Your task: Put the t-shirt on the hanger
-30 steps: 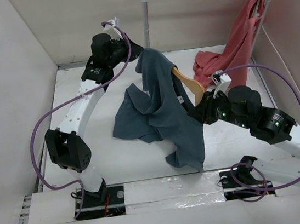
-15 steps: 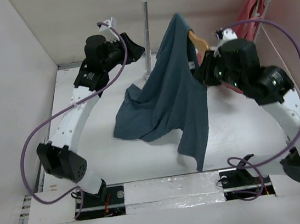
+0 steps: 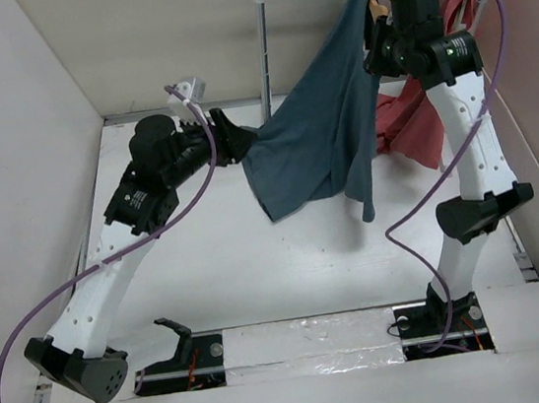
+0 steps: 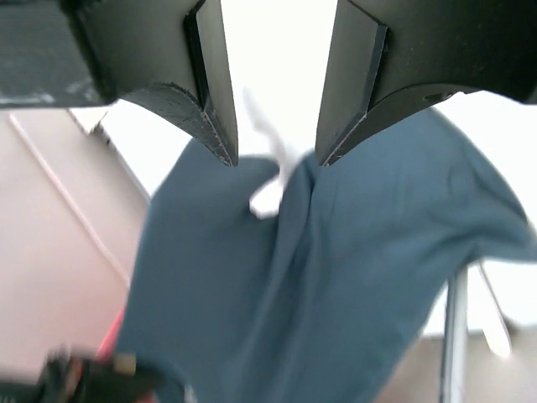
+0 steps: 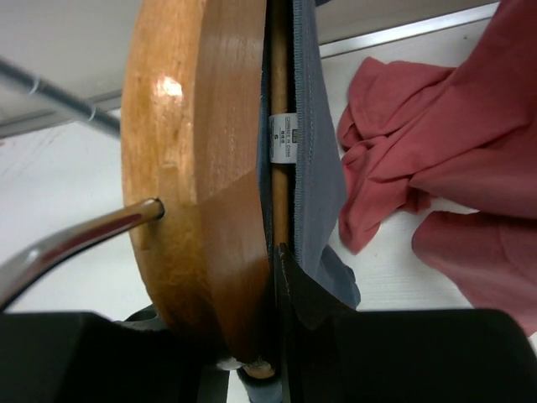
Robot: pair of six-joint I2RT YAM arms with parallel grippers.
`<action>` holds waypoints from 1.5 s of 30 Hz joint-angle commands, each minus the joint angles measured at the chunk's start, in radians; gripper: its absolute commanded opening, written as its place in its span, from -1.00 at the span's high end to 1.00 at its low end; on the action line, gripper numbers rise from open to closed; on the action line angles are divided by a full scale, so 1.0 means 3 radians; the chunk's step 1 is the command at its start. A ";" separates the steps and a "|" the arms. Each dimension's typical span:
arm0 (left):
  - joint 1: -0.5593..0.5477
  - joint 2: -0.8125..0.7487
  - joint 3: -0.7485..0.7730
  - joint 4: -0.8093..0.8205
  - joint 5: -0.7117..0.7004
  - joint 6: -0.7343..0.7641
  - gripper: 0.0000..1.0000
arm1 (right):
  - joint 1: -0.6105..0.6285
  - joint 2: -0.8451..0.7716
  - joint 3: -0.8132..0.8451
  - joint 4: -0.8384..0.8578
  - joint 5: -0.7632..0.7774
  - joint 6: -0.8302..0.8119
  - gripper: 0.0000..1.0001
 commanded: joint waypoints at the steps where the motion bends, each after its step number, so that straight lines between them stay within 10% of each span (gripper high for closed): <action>1: -0.0110 -0.0181 -0.0170 -0.0094 -0.0101 0.0088 0.24 | -0.0169 0.0106 0.0462 0.0122 0.0147 0.0018 1.00; 38: -0.0305 -0.0294 -0.0508 -0.0124 -0.0117 -0.0024 0.27 | -0.1023 0.1257 0.0969 0.2102 -0.0298 0.0999 1.00; 45: -0.0305 -0.0197 -0.0487 -0.0089 -0.0199 -0.0055 0.26 | -0.0962 0.1150 0.0172 0.2306 -0.0242 0.0928 1.00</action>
